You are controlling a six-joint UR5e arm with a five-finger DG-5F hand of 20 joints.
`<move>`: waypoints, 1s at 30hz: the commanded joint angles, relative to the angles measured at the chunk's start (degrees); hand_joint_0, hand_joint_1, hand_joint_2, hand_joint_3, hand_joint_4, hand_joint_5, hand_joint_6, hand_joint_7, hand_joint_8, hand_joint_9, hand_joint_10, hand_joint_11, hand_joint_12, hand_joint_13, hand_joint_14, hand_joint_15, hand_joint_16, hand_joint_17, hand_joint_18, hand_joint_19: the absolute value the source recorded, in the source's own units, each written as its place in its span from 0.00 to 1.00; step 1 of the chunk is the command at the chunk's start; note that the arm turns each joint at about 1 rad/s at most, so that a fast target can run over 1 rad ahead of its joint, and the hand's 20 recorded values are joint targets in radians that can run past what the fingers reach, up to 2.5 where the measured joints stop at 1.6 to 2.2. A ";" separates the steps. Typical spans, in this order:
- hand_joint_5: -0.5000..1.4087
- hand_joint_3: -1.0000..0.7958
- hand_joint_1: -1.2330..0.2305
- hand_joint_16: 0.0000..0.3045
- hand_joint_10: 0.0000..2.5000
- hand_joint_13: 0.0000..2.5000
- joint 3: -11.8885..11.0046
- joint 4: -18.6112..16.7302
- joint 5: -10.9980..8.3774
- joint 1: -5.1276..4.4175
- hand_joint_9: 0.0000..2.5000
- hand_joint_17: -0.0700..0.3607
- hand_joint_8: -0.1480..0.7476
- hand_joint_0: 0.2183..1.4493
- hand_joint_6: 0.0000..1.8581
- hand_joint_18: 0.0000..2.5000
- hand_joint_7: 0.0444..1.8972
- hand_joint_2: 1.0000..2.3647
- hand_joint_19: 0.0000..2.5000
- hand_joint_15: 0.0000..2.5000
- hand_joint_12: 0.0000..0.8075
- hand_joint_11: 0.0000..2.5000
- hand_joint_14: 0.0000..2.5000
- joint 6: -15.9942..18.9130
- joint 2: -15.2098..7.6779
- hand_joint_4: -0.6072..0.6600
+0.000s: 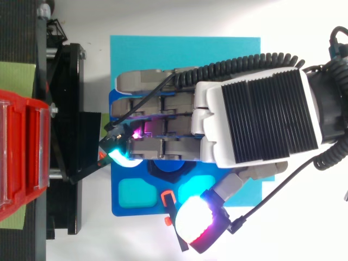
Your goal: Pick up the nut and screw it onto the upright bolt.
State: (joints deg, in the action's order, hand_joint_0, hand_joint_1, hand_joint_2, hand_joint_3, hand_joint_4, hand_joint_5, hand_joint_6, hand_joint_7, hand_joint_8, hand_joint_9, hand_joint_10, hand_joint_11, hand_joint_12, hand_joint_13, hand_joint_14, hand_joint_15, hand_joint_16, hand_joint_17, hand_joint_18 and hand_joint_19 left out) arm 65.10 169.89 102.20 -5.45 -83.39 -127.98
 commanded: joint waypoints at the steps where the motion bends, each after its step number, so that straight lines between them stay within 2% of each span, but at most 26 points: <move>1: 0.23 0.28 0.74 0.09 0.00 0.17 -0.06 0.00 0.02 0.09 0.25 0.31 0.48 0.22 0.27 0.02 0.52 0.00 0.00 0.00 0.35 0.00 0.00 -0.01 0.01 0.70; 14: 0.25 0.28 0.71 0.08 0.00 0.21 -0.06 -0.09 0.20 0.97 0.32 0.29 0.48 0.24 0.27 0.06 0.70 0.00 0.00 0.00 0.33 0.00 0.00 -0.19 0.01 0.65; 22: 0.27 0.28 0.68 0.06 0.00 0.25 -0.06 0.17 2.31 1.94 0.40 0.26 0.49 0.25 0.27 0.10 0.77 0.00 0.00 0.00 0.30 0.00 0.00 -0.19 0.01 0.64; 25: 0.27 0.28 0.68 0.06 0.00 0.26 -0.41 0.79 2.83 2.38 0.42 0.26 0.49 0.25 0.27 0.11 0.79 0.00 0.00 0.00 0.29 0.00 0.00 -0.19 0.01 0.63; 30: 0.27 0.28 0.68 0.06 0.00 0.28 -1.21 1.14 3.36 2.99 0.45 0.25 0.49 0.25 0.30 0.13 0.73 0.00 0.00 0.00 0.28 0.00 0.00 -0.54 0.01 0.62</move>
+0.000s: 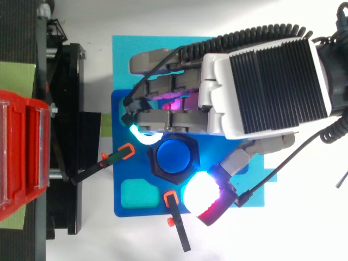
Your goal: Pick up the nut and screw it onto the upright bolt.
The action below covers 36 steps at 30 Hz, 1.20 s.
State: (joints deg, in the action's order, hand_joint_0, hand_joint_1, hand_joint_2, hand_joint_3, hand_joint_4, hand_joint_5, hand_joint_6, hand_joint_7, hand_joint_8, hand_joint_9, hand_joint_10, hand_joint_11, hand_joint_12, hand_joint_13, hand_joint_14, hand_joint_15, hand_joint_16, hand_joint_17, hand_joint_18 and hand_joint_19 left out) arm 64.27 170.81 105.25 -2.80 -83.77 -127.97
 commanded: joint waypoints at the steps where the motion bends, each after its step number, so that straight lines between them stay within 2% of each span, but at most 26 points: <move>1: 0.28 0.28 0.68 0.06 0.00 0.29 -0.55 0.31 0.57 0.43 0.47 0.25 0.49 0.25 0.30 0.13 0.72 0.00 0.00 0.00 0.28 0.00 0.00 -0.35 0.00 0.61; 4: 0.28 0.28 0.69 0.05 0.00 0.31 -0.73 0.48 1.01 0.78 0.51 0.24 0.48 0.26 0.32 0.15 0.68 0.00 0.00 0.00 0.27 0.00 0.00 -0.87 0.00 0.59; 5: 0.28 0.28 0.69 0.05 0.00 0.31 -0.73 0.40 1.01 0.87 0.53 0.24 0.45 0.26 0.33 0.15 0.67 0.00 0.00 0.00 0.26 0.00 0.00 -0.96 0.00 0.58; 6: 0.29 0.28 0.69 0.04 0.00 0.33 -0.73 0.40 1.01 0.96 0.57 0.23 0.36 0.26 0.33 0.18 0.66 0.00 0.00 0.00 0.22 0.00 0.00 -1.05 0.00 0.55; 7: 0.30 0.28 0.70 0.03 0.00 0.36 -0.82 0.40 1.01 0.96 0.60 0.22 0.34 0.25 0.32 0.21 0.67 0.00 0.00 0.00 0.20 0.00 0.00 -1.05 0.00 0.52; 10: 0.30 0.28 0.71 0.03 0.00 0.40 -1.26 0.92 1.37 1.40 0.65 0.21 0.32 0.24 0.32 0.27 0.67 0.00 0.00 0.00 0.18 0.00 0.00 -1.31 0.09 0.50; 15: 0.31 0.28 0.72 0.03 0.00 0.41 -3.72 3.56 2.33 1.92 0.66 0.21 0.32 0.24 0.32 0.29 0.66 0.00 0.00 0.00 0.17 0.00 0.00 -2.37 0.00 0.51; 18: 0.31 0.28 0.75 0.04 0.00 0.39 -5.91 6.72 2.33 2.19 0.62 0.23 0.35 0.23 0.27 0.27 0.74 0.00 0.00 0.00 0.20 0.00 0.00 -3.95 0.00 0.55; 21: 0.27 0.28 0.78 0.06 0.00 0.37 -8.02 8.75 2.42 2.19 0.58 0.26 0.48 0.23 0.27 0.24 0.64 0.00 0.00 0.00 0.26 0.00 0.00 -4.74 0.00 0.60; 23: 0.26 0.28 0.79 0.07 0.00 0.35 -9.69 10.50 2.33 2.19 0.56 0.28 0.50 0.23 0.27 0.23 0.57 0.00 0.01 0.00 0.27 0.00 0.00 -5.09 0.00 0.64; 26: 0.24 0.28 0.79 0.08 0.00 0.32 -10.04 10.94 2.16 1.84 0.51 0.30 0.49 0.22 0.27 0.22 0.49 0.00 0.02 0.00 0.30 0.00 0.00 -5.53 0.00 0.67; 30: 0.22 0.28 0.79 0.10 0.00 0.28 -9.87 10.06 2.07 1.40 0.44 0.32 0.46 0.22 0.27 0.18 0.39 0.00 0.01 0.00 0.33 0.00 0.00 -5.53 0.00 0.65; 36: 0.21 0.28 0.79 0.11 0.00 0.25 -9.17 6.55 1.72 0.26 0.39 0.33 0.46 0.22 0.27 0.14 0.36 0.00 0.00 0.00 0.35 0.00 0.00 -5.62 -0.09 0.65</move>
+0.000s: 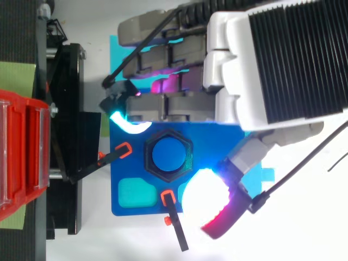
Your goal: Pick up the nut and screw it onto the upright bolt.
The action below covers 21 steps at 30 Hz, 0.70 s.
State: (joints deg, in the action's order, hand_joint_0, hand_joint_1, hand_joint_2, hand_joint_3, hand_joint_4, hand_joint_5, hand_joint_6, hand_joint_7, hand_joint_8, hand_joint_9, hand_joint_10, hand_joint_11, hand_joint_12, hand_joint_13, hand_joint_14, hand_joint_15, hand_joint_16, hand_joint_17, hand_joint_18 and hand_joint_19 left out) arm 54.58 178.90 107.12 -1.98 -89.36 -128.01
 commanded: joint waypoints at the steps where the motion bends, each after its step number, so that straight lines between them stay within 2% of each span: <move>1: 0.21 0.28 0.79 0.11 0.00 0.24 0.97 -2.15 -0.24 -0.83 0.39 0.33 0.46 0.22 0.27 0.14 0.36 0.00 0.00 0.00 0.35 0.00 0.00 -0.03 -0.05 0.65; 2: 0.21 0.28 0.79 0.11 0.00 0.24 2.28 -3.38 -0.77 -1.18 0.39 0.33 0.46 0.22 0.27 0.14 0.36 0.00 0.00 0.00 0.35 0.00 0.00 0.06 -0.05 0.65; 5: 0.21 0.28 0.79 0.11 0.00 0.24 4.22 -5.84 -2.09 -1.71 0.38 0.33 0.47 0.22 0.27 0.13 0.36 0.00 0.00 0.00 0.36 0.00 0.00 0.41 -0.05 0.65; 6: 0.21 0.28 0.79 0.11 0.00 0.24 6.77 -9.44 -5.34 -2.85 0.38 0.33 0.47 0.21 0.27 0.13 0.36 0.00 0.00 0.00 0.36 0.00 0.00 3.66 -0.05 0.65; 10: 0.21 0.28 0.79 0.11 0.00 0.24 6.68 -9.53 -5.78 -3.56 0.38 0.33 0.47 0.22 0.27 0.13 0.36 0.00 0.00 0.00 0.36 0.00 0.00 4.89 -0.05 0.65; 21: 0.20 0.28 0.79 0.11 0.00 0.21 7.29 -7.86 -5.78 -3.73 0.31 0.34 0.45 0.22 0.27 0.10 0.36 0.00 0.00 0.00 0.37 0.00 0.00 3.93 -0.05 0.64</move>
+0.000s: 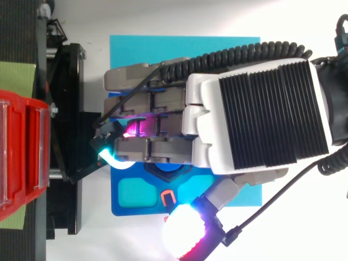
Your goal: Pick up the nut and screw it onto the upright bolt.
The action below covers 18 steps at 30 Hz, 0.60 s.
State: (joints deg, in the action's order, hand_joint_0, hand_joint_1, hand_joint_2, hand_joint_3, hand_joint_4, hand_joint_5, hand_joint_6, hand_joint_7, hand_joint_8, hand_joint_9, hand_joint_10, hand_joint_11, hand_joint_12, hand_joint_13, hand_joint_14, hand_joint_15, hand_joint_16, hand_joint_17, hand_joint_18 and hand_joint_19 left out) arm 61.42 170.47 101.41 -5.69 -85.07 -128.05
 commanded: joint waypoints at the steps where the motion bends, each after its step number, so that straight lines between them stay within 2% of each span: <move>1: 0.20 0.28 0.78 0.11 0.00 0.21 0.72 0.65 -0.16 -0.02 0.30 0.34 0.45 0.21 0.27 0.10 0.35 0.00 0.00 0.00 0.37 0.00 0.00 -0.45 -0.01 0.63; 4: 0.19 0.28 0.78 0.11 0.00 0.19 1.68 0.39 -0.07 0.15 0.27 0.34 0.44 0.21 0.27 0.08 0.34 0.00 0.00 0.00 0.38 0.00 0.00 -0.45 0.08 0.63; 9: 0.18 0.28 0.77 0.11 0.00 0.19 1.77 0.74 0.19 0.33 0.26 0.34 0.44 0.21 0.27 0.08 0.34 0.00 0.00 0.00 0.38 0.00 0.00 -0.45 0.08 0.63; 18: 0.22 0.28 0.75 0.11 0.00 0.19 1.77 1.53 0.54 0.59 0.29 0.33 0.47 0.22 0.27 0.08 0.51 0.00 0.00 0.00 0.37 0.00 0.00 -0.54 0.08 0.69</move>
State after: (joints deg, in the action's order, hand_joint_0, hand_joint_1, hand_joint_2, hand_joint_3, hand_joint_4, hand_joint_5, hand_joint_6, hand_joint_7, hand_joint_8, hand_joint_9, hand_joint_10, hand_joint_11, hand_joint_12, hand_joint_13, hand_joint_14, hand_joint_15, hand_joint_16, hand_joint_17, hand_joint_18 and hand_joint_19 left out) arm 63.18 171.77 101.92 -5.18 -85.55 -128.03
